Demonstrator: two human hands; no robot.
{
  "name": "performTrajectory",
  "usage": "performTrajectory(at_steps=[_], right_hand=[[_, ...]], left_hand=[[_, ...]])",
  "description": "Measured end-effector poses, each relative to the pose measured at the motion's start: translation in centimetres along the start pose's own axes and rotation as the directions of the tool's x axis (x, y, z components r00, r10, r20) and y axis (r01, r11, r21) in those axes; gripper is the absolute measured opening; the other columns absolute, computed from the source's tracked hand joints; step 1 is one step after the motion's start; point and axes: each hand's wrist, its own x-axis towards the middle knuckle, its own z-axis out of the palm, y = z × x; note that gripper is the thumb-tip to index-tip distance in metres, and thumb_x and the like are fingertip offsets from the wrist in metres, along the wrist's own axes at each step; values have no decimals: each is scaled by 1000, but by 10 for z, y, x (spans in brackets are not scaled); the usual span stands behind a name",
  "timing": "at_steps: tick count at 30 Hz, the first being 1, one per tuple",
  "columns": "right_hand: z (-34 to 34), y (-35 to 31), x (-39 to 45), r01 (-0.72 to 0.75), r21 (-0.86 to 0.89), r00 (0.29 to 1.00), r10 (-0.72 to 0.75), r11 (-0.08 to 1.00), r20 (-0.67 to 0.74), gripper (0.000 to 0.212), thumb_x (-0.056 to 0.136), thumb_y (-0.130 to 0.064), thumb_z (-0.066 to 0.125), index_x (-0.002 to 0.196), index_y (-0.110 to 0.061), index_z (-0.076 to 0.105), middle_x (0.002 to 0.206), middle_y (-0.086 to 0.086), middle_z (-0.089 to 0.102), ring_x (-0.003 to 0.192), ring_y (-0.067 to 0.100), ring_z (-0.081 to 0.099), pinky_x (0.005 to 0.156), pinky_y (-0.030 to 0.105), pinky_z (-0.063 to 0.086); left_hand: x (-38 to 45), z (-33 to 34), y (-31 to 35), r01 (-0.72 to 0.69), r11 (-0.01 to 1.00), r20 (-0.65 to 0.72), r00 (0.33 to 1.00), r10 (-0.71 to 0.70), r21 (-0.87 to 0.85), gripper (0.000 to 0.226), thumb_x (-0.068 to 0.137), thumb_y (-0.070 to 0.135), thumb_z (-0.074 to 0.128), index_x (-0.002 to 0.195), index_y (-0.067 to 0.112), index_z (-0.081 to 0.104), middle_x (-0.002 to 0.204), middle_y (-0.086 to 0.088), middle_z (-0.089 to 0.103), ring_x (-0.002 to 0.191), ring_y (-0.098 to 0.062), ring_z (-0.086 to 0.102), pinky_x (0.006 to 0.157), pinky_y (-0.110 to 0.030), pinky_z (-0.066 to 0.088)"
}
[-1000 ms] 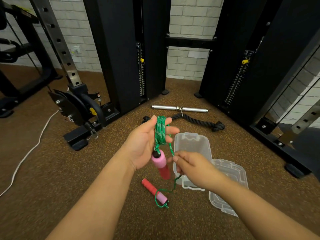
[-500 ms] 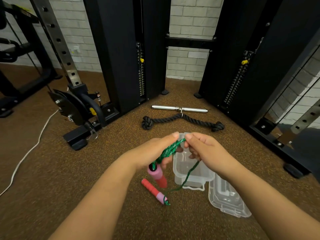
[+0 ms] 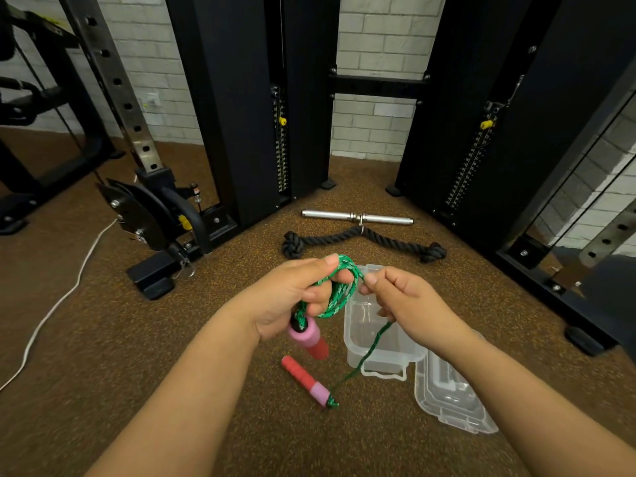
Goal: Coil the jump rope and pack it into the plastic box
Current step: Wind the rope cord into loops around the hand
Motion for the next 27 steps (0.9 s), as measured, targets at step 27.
performTrajectory(at_steps=[27], right_hand=[[-8,-15,-10,11,112,998,-19,994,67,23,95,-22,48,90,-8,66,61,-5,52,60,8,52,69,26,49]], left_hand=[[0,6,-7,94,869,-18,995,-98,486,74,81,78,29,75,12,63,57,3,51,54,-12,46,72,-33,45]])
